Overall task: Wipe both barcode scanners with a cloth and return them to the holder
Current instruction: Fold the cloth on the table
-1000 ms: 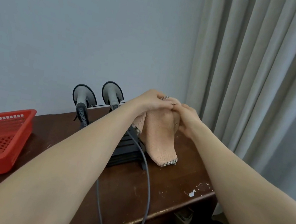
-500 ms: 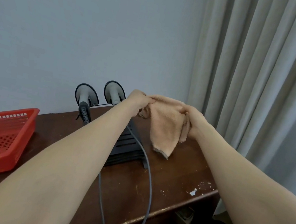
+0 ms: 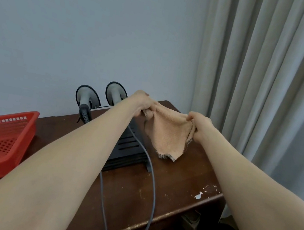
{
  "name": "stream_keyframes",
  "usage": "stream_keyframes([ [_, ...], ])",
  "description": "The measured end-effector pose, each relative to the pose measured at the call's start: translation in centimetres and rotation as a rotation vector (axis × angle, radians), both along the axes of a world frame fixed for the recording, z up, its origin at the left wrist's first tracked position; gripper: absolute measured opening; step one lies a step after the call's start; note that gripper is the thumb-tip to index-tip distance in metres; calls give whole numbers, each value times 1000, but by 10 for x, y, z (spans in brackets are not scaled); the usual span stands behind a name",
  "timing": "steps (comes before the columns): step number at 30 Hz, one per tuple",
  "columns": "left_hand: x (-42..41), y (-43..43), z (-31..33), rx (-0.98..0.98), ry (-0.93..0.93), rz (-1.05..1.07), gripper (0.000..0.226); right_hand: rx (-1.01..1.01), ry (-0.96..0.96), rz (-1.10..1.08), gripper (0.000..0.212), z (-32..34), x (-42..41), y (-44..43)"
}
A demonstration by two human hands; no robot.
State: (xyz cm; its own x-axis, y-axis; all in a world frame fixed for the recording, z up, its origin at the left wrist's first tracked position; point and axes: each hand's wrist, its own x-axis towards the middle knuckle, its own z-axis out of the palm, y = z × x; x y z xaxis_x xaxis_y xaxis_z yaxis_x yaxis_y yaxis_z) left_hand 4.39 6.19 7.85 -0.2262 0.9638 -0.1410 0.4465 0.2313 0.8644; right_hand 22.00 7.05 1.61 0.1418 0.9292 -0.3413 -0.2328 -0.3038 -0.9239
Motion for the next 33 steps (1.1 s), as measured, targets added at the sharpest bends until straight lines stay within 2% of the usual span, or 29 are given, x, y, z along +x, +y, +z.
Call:
stream_keyframes([
  [2,-2,2,0,71,204,30,67,28,-122,35,24,-3,1,3],
  [4,-2,1,1,128,329,21,63,81,-239,47,50,-8,1,7],
  [9,-5,-2,2,262,455,-28,59,68,-395,-10,58,-15,4,8],
  [11,-10,0,1,318,486,-25,48,42,-391,-38,54,-16,4,8],
  [14,-14,2,2,317,363,15,23,-9,-258,-94,57,-14,5,6],
  [16,-15,2,4,272,230,22,19,-45,-106,-95,60,-13,5,8],
  [18,-14,1,7,213,173,15,24,-35,-15,-58,46,-9,4,6],
  [19,-13,0,8,188,198,8,30,-16,-28,-24,39,-7,3,5],
  [21,-12,-1,9,175,287,-3,38,53,-157,40,51,-9,0,6],
  [24,-11,-3,10,216,381,47,36,102,-340,-12,49,-14,-4,7],
  [27,-15,-6,13,260,455,112,34,111,-406,-73,36,-18,-2,10],
  [29,-18,-6,15,297,494,137,33,115,-444,-40,30,-19,0,10],
  [33,-23,-9,17,320,529,153,24,132,-453,-25,30,-18,-4,8],
])
